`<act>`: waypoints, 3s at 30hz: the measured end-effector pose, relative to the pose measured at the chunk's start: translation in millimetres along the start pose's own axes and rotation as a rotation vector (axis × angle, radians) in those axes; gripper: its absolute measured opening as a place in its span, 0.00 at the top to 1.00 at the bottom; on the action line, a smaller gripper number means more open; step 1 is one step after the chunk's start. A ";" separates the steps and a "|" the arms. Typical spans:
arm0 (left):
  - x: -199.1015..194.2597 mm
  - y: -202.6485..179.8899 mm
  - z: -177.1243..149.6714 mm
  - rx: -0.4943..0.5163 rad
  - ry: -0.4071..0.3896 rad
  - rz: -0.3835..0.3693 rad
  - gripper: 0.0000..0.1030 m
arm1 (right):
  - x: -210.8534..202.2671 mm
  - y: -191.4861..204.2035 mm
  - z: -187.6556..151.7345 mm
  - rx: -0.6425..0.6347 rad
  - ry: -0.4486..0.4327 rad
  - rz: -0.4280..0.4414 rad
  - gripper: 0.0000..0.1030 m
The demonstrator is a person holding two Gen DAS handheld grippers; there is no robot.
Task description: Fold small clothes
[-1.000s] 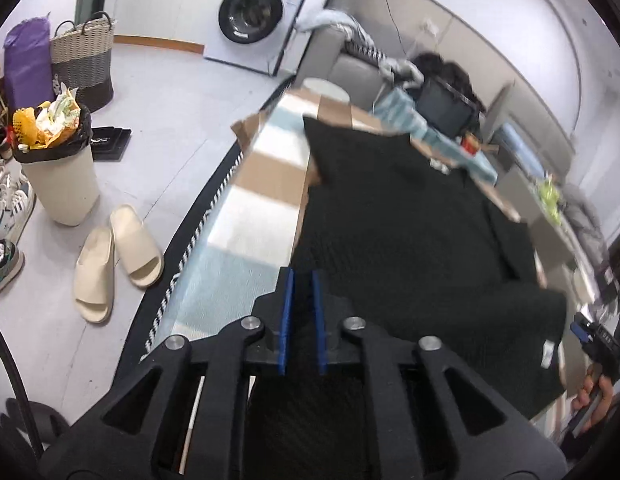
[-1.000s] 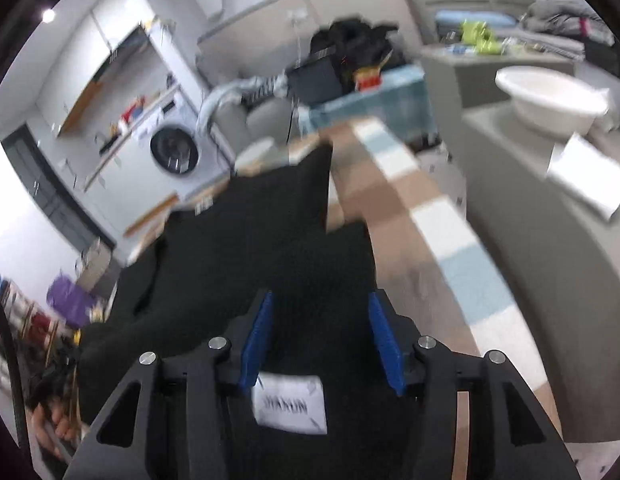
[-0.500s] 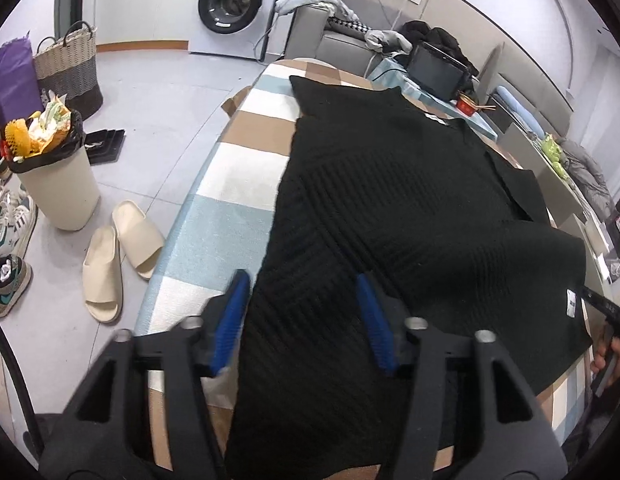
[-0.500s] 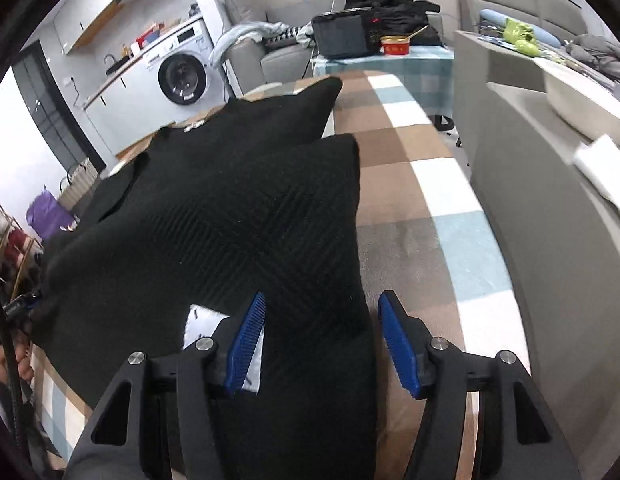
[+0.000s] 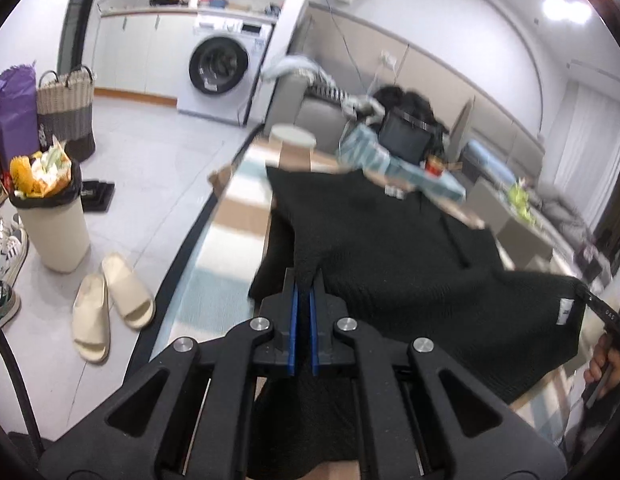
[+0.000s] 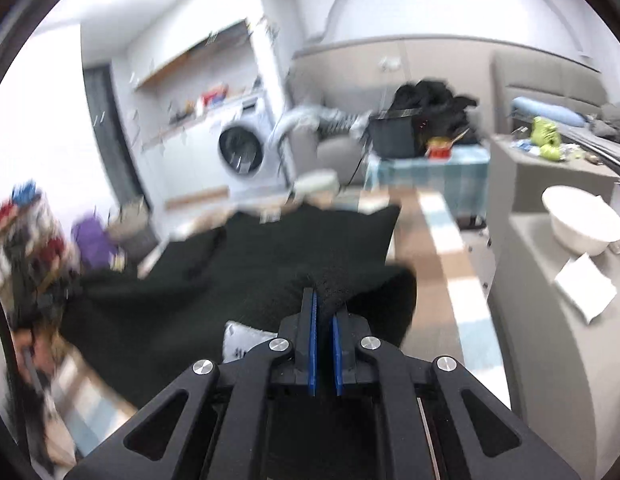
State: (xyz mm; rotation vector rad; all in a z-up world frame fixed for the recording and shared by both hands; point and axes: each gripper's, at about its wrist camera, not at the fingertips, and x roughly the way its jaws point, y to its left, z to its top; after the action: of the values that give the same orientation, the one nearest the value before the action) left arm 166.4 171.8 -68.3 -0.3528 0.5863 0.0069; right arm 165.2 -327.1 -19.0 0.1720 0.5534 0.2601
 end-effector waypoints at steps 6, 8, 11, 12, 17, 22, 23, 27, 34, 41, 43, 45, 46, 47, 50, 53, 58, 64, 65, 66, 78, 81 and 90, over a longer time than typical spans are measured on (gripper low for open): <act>38.7 6.5 28.2 -0.086 -0.022 0.049 0.98 | 51.6 -6.1 31.3 0.131 -0.048 -0.160 0.94; 63.4 11.4 29.7 -0.115 -0.001 0.110 0.97 | 88.5 -16.2 32.8 0.172 0.044 -0.199 0.82; 95.1 20.2 26.3 -0.152 0.116 0.140 0.95 | 123.7 -25.2 23.6 0.147 0.189 -0.240 0.63; 97.3 20.9 25.2 -0.155 0.122 0.139 0.91 | 126.7 -30.4 19.1 0.159 0.220 -0.229 0.58; 110.2 28.6 15.4 -0.176 0.172 0.123 0.39 | 129.9 -55.6 -8.5 0.215 0.308 -0.168 0.40; 134.4 11.5 11.0 -0.088 0.189 0.132 0.39 | 142.1 -54.0 -12.4 0.178 0.324 -0.083 0.40; 139.3 8.8 11.8 -0.079 0.190 0.128 0.39 | 144.9 -52.2 -10.4 0.173 0.320 -0.080 0.40; 157.4 -5.5 15.8 -0.044 0.222 0.115 0.56 | 160.1 -48.7 -5.2 0.206 0.319 -0.055 0.41; 165.4 -29.4 12.9 0.060 0.236 0.099 0.86 | 168.0 -22.0 -9.8 0.087 0.356 -0.032 0.87; 140.5 -24.0 2.2 0.086 0.234 0.098 0.87 | 151.4 -18.2 -20.7 0.100 0.375 -0.019 0.88; 130.1 -20.6 -1.1 0.086 0.236 0.097 0.87 | 141.6 -16.2 -26.3 0.107 0.379 -0.016 0.88; 114.7 -15.7 -7.1 0.081 0.237 0.096 0.87 | 128.6 -14.1 -34.0 0.112 0.383 -0.011 0.88; 105.4 -12.9 -10.3 0.078 0.237 0.095 0.87 | 120.0 -11.9 -38.5 0.110 0.388 -0.010 0.88; 95.1 -11.6 -15.3 0.076 0.237 0.096 0.87 | 110.9 -10.3 -42.8 0.111 0.390 -0.011 0.88; 61.4 -7.0 -33.8 0.082 0.230 0.105 0.87 | 79.8 -8.0 -57.5 0.127 0.399 -0.019 0.88; 33.8 -1.5 -52.6 0.072 0.227 0.107 0.87 | 53.4 -8.5 -73.6 0.158 0.396 -0.033 0.88; 13.0 2.3 -61.9 0.071 0.218 0.099 0.86 | 32.4 -6.8 -79.6 0.172 0.359 -0.046 0.79; -10.8 14.6 -62.1 -0.004 0.207 0.056 0.86 | 14.9 -6.1 -70.4 0.158 0.323 0.006 0.64; -10.9 16.5 -60.8 -0.011 0.207 0.052 0.86 | 13.7 -6.3 -70.7 0.154 0.322 0.015 0.64; -13.0 17.6 -61.6 -0.015 0.208 0.049 0.86 | 13.5 -6.4 -71.4 0.151 0.325 0.016 0.64; -16.5 13.3 -65.1 0.005 0.212 0.067 0.85 | 13.5 -4.8 -81.3 0.137 0.342 0.009 0.66; -23.8 12.9 -61.3 -0.001 0.174 0.054 0.95 | 12.8 1.4 -78.4 0.089 0.322 -0.024 0.95; -32.6 -3.6 -8.9 0.001 0.029 0.039 0.99 | -6.5 5.6 -12.6 0.081 0.059 -0.043 0.95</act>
State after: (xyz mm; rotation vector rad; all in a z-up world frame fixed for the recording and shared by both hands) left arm 134.7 168.5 -56.4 -0.3409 0.6217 0.0388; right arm 152.0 -322.5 -25.1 0.2308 0.6255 0.2012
